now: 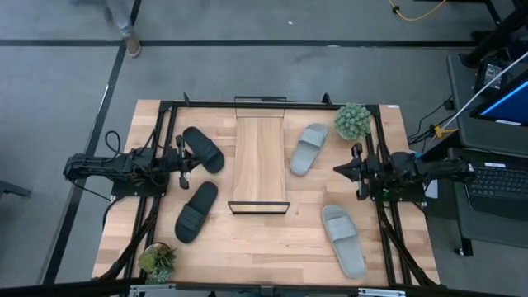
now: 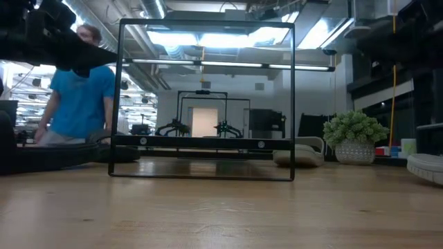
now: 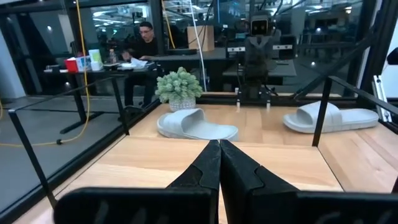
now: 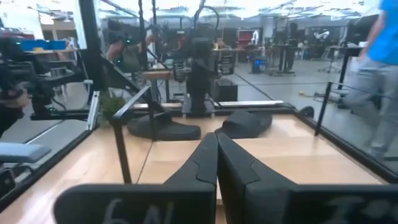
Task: Pick and place slides into the shelf
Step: Put the top black slides on the shelf
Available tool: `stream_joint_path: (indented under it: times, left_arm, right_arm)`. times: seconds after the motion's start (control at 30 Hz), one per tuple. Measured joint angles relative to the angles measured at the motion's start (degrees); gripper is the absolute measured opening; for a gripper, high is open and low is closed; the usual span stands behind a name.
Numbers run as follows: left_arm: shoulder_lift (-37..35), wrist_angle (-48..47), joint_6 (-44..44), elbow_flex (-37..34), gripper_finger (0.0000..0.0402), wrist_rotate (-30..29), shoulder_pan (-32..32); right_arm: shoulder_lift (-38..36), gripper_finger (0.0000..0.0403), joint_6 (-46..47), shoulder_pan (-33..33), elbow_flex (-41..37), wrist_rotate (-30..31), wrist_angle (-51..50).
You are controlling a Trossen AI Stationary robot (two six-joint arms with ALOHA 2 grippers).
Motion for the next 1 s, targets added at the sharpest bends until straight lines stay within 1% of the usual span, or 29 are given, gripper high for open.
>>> stream_joint_path:
  times: [0.23, 0.4, 0.53, 0.7, 0.9, 1.0]
  left_arm:
    - [0.35, 0.74, -0.07, 0.00, 0.0000, -0.54, 0.00]
    - [0.35, 0.41, -1.79, 0.16, 0.0000, -6.02, 0.00]
    - [0.35, -3.29, -5.70, 2.61, 0.0000, -6.45, 0.00]
    - [0.35, -5.06, -5.83, 6.21, 0.0000, -7.47, 0.01]
    - [0.81, -12.00, -7.63, 9.47, 0.0000, -14.27, 1.83]
    - [1.98, -12.40, -9.15, 9.51, 0.0000, -14.39, 4.07]
  right_arm:
    - [3.67, 0.0004, -1.50, -1.89, 3.11, -0.04, -2.48]
    - [5.18, 0.0005, -1.52, -2.78, 4.43, -0.06, -2.25]
    - [5.32, 0.0006, -1.31, -3.00, 4.48, -0.14, -2.25]
    - [5.32, 0.0006, -1.35, -3.00, 4.50, -0.15, -1.92]
    - [5.32, 0.0006, -1.37, -3.00, 4.50, -0.15, -1.92]
    - [5.32, 0.0006, -1.37, -3.00, 4.50, -0.15, -1.92]
